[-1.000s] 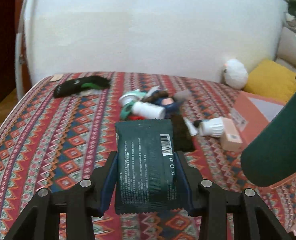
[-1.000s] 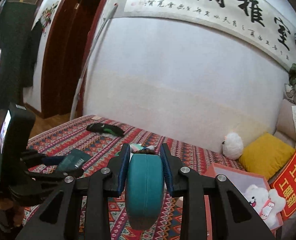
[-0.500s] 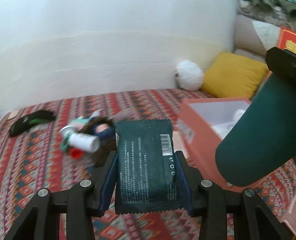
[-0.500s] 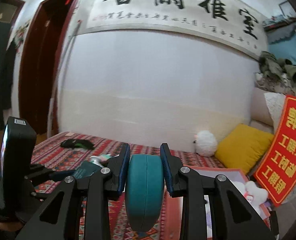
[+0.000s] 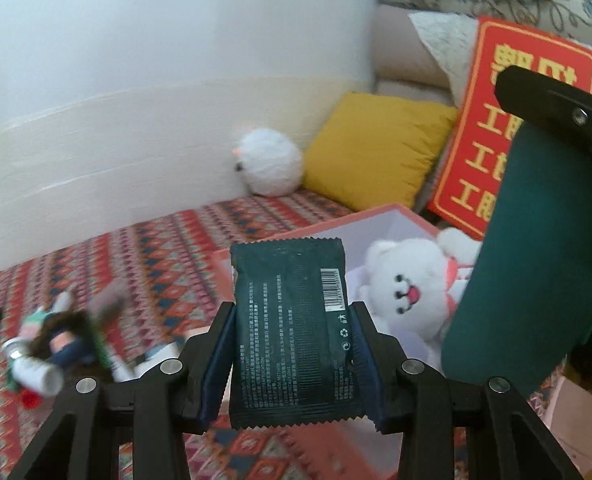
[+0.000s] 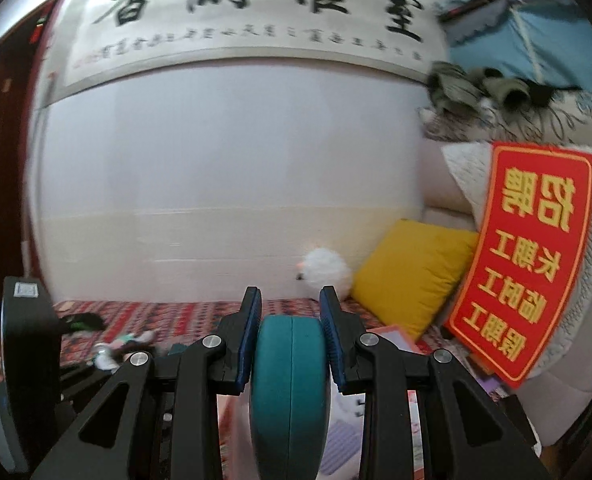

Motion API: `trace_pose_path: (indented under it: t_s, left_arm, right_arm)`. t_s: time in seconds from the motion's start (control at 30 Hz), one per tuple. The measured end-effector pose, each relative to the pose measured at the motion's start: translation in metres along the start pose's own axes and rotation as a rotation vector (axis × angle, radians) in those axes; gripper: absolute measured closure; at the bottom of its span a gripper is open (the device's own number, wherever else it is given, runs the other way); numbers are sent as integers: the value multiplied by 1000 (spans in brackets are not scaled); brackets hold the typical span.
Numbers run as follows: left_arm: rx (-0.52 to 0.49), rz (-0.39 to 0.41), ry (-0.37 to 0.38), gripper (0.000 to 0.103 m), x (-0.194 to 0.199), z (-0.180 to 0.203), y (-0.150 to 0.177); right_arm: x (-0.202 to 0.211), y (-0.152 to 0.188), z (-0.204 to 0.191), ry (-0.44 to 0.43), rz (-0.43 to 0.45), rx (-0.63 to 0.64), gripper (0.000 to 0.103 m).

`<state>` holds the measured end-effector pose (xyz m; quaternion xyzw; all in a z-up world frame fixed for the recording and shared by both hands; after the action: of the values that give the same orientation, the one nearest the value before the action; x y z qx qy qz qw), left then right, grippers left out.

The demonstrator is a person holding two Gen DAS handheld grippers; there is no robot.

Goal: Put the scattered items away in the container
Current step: 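Lower the packet and teal cushion into the pink box and open both tools, then grasp the doll's dark hair with the right tool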

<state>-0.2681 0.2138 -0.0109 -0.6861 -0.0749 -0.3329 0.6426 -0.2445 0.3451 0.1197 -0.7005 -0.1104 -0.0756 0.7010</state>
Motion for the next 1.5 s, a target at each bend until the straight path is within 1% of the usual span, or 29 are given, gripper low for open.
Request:
trace_pose_path:
  t_s: [0.13, 0.33, 0.43, 0.47, 0.5, 0.53, 0.57, 0.6, 0.63, 0.67, 0.7, 0.83, 0.93, 1.0, 1.17, 1.2, 1.27, 1.33, 1.37, 1.47, 1.5]
  left_arm:
    - [-27, -31, 27, 56, -35, 22, -11]
    - [-56, -81, 63, 56, -89, 51, -24]
    - [-56, -106, 67, 55, -115, 60, -26]
    - [-43, -126, 74, 54, -124, 61, -26]
    - [-22, -150, 83, 52, -132, 61, -25]
    - [4, -180, 91, 41, -142, 60, -23]
    - [26, -196, 91, 28, -148, 57, -20]
    - [40, -195, 84, 24, -151, 54, -19]
    - [54, -194, 76, 21, -153, 50, -18]
    - [67, -193, 68, 21, -156, 46, -17]
    - [71, -190, 61, 21, -157, 43, -17]
    - [84, -168, 35, 21, -153, 29, -17]
    - [76, -140, 14, 20, -141, 21, -18]
    - [66, -120, -4, 19, -127, 14, -18]
    - [50, -74, -49, 14, -90, -8, -17]
    - [53, -69, -56, 14, -83, -14, -17]
    - [61, -60, -84, 12, -65, -30, -11]
    - [79, -56, -121, 12, -48, -52, 0]
    - [92, -55, -141, 11, -40, -65, 7]
    - [137, -78, -200, 11, -19, -108, 38]
    - [151, -94, -227, 11, -13, -126, 52]
  right_arm:
    - [-32, 10, 31, 31, -49, -34, 71]
    - [-76, 40, 70, 129, -147, -49, 72]
    - [-94, 56, 83, 154, -193, -58, 72]
    - [-100, 61, 86, 157, -208, -62, 72]
    - [-103, 64, 88, 169, -210, -66, 75]
    - [-105, 65, 91, 186, -202, -71, 76]
    - [-108, 66, 94, 203, -194, -76, 73]
    - [-108, 67, 94, 214, -186, -79, 56]
    - [-108, 67, 94, 219, -171, -81, 42]
    - [-108, 66, 95, 223, -155, -86, 20]
    - [-109, 65, 95, 227, -147, -92, 16]
    - [-114, 65, 89, 227, -157, -89, 16]
    - [-111, 61, 79, 240, -154, -76, 16]
    - [-104, 58, 70, 245, -147, -68, 16]
    - [-84, 46, 45, 247, -114, -39, 16]
    - [-82, 45, 36, 224, -109, -41, 16]
    - [-80, 45, 9, 147, -104, -58, 16]
    - [-77, 44, -18, 69, -99, -74, 13]
    - [-76, 43, -32, 31, -96, -82, 10]
    - [-71, 42, -72, -85, -88, -106, 0]
    - [-69, 42, -85, -124, -85, -114, 0]
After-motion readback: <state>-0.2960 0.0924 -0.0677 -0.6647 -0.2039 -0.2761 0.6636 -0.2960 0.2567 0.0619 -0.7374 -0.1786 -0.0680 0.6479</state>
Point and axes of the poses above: each gripper's, at about its wrist camera, not at the fingertips, and x roughly against the way its jaws point, z to its right, y to its underside, the point moved 7 cm from there along -x, roughly the way its jaws point
